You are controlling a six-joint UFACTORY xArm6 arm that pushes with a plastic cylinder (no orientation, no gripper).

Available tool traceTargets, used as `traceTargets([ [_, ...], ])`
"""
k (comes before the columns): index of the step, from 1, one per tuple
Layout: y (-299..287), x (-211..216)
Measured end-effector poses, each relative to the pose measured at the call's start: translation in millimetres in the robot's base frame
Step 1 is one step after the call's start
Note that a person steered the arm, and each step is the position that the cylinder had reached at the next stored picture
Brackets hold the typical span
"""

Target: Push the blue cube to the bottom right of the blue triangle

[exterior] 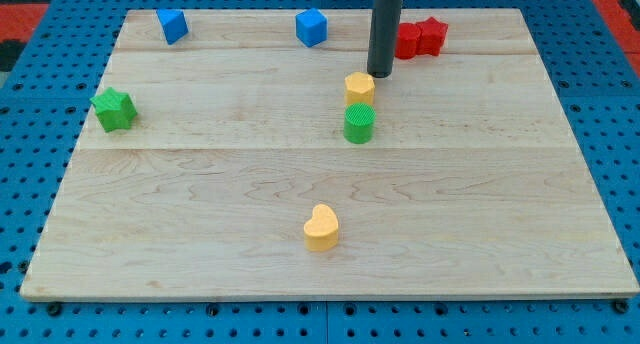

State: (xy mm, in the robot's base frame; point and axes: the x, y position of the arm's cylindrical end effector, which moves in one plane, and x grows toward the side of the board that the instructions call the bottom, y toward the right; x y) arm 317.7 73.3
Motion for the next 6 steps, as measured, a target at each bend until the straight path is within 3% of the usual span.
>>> traceTargets([
  [1,0.0,0.0],
  [3,64.4,15.4],
  [4,-26.7,-21.1],
  [5,-0.3,-79.5],
  [6,-21.9,-102.1],
])
